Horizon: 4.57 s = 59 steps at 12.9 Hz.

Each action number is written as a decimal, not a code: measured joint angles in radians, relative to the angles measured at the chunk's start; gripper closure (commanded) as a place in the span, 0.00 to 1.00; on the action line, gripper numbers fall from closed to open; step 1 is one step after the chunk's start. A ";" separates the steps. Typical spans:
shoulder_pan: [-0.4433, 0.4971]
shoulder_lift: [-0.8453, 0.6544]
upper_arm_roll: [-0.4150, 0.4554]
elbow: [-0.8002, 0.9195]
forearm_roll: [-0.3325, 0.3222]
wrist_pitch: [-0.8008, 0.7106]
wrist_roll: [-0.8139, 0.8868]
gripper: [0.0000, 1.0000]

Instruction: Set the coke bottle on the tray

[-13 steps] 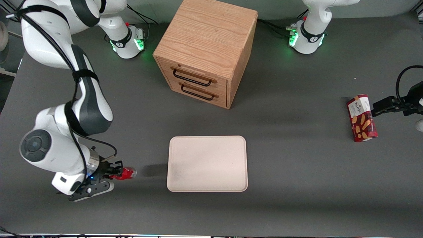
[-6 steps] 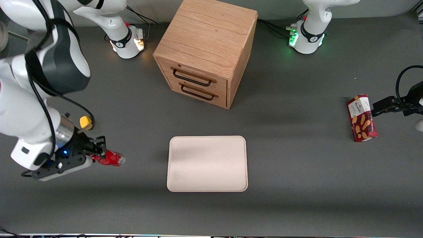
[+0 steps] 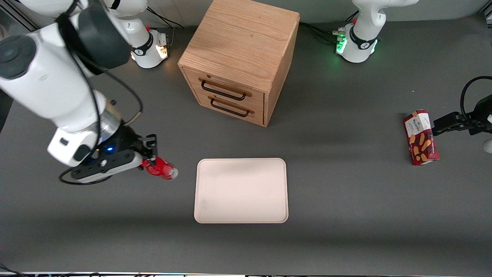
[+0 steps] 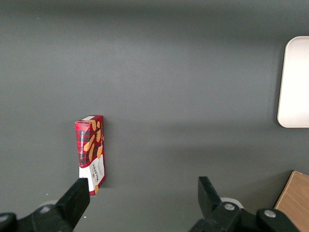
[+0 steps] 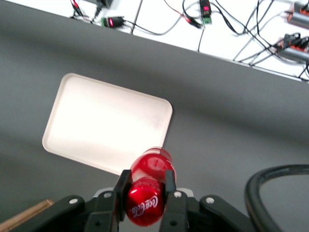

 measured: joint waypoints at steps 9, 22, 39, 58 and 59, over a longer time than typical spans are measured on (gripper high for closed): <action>0.013 0.232 0.037 -0.011 -0.131 0.372 0.051 1.00; 0.019 0.375 0.037 -0.024 -0.177 0.405 0.044 1.00; 0.010 0.405 0.033 -0.062 -0.183 0.420 0.021 0.00; -0.071 -0.259 -0.423 -0.353 0.309 -0.108 -0.068 0.00; -0.071 -0.317 -0.455 -0.398 0.310 -0.151 -0.068 0.00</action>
